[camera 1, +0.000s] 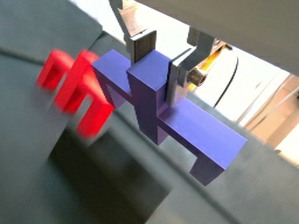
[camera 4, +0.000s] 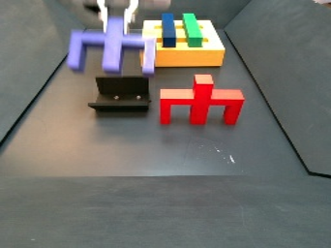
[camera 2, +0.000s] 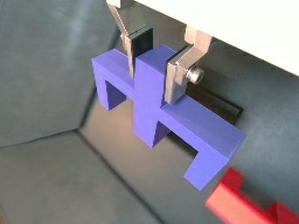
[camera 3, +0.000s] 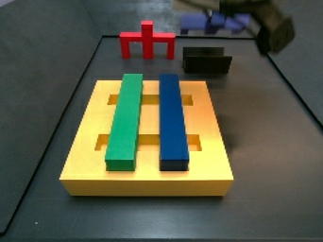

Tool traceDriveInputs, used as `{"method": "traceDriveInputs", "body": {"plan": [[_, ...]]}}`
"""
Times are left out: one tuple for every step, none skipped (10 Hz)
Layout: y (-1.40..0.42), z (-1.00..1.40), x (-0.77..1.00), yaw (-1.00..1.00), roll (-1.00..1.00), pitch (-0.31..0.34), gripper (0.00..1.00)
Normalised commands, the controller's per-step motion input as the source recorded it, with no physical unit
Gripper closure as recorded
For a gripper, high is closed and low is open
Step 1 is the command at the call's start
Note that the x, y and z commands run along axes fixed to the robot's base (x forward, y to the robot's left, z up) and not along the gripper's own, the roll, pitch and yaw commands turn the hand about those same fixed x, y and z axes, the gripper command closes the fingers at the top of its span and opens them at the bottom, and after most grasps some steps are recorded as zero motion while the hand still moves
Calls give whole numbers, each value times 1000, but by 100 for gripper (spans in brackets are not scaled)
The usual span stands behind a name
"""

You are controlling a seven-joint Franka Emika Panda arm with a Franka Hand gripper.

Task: Pick up the purple object. Move up. Place the purple object on the fixture. Regrasp the purple object. Move to above the board. Insert the purple object.
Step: Move to above the board.

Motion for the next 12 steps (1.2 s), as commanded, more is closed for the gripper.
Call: {"method": "traceDriveInputs", "body": {"plan": [[-21, 1400, 6, 1, 21, 43, 100], [-54, 1400, 14, -5, 19, 85, 100], [-45, 1400, 16, -2, -10, 83, 100], [-28, 938, 27, 16, -8, 78, 100], [-43, 576, 38, 33, 8, 93, 100], [-30, 310, 50, 40, 1, 107, 100], [-21, 172, 55, 51, 14, 107, 100], [-1400, 283, -969, -18, -1000, 169, 100], [-1400, 288, -995, -14, -1000, 160, 100], [-1400, 293, -1055, 0, -1000, 140, 100], [-1400, 262, -1064, 15, -1000, 144, 100], [-1400, 272, -1032, 19, -1000, 144, 100]]}}
